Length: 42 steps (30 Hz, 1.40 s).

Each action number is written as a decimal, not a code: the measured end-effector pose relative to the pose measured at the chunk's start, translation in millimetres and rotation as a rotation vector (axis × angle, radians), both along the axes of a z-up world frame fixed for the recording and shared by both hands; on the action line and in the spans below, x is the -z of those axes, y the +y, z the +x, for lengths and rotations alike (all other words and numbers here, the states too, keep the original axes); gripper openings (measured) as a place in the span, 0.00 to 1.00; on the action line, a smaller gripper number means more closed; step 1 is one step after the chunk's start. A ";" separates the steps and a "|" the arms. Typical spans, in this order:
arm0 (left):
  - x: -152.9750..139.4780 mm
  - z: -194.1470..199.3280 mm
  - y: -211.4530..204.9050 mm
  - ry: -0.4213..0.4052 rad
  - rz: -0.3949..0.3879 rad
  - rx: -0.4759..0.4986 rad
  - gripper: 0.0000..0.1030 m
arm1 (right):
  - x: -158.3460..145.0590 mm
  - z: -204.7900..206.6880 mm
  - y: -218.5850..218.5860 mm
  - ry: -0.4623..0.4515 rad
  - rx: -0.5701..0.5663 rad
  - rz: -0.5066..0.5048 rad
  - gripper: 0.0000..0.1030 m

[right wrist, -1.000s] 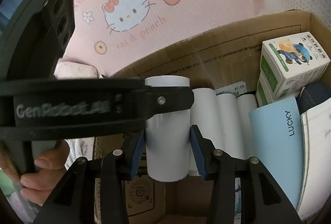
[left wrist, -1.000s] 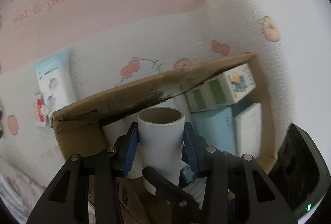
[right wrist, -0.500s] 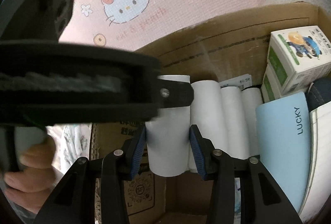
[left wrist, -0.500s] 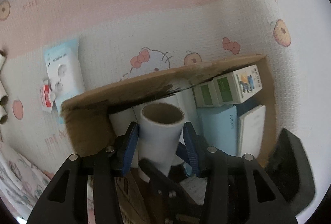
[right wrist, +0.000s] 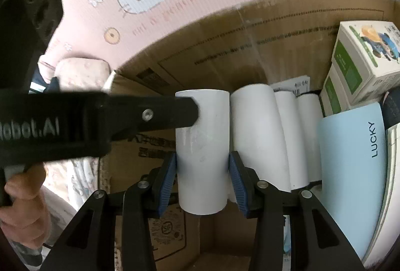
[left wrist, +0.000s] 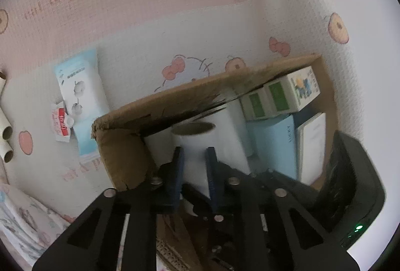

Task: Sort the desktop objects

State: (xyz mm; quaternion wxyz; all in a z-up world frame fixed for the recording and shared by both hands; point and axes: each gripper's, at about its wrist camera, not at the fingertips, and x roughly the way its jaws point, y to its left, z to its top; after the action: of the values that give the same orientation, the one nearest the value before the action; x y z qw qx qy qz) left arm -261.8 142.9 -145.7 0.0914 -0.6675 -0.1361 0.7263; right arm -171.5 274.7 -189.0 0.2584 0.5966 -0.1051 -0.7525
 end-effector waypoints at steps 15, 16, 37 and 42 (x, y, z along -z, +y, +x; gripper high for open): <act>0.2 -1.7 0.5 0.012 -0.051 0.013 0.14 | -7.5 1.4 -4.7 0.009 -0.015 0.040 0.39; 0.1 -1.8 -0.3 0.009 -0.039 0.011 0.14 | -8.9 2.4 -4.7 0.015 -0.017 0.042 0.39; -7.9 16.4 38.4 0.072 -0.110 0.208 0.16 | -19.3 43.7 22.5 -0.054 -0.005 0.178 0.39; 3.6 10.1 34.2 0.029 -0.061 0.187 0.15 | -16.9 44.4 19.5 -0.063 -0.021 0.192 0.35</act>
State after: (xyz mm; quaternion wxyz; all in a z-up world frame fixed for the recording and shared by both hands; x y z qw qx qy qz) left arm -251.7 177.1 -149.3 0.1403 -0.6692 -0.0496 0.7280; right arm -127.1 294.2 -172.1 0.2042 0.6432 -0.0343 -0.7371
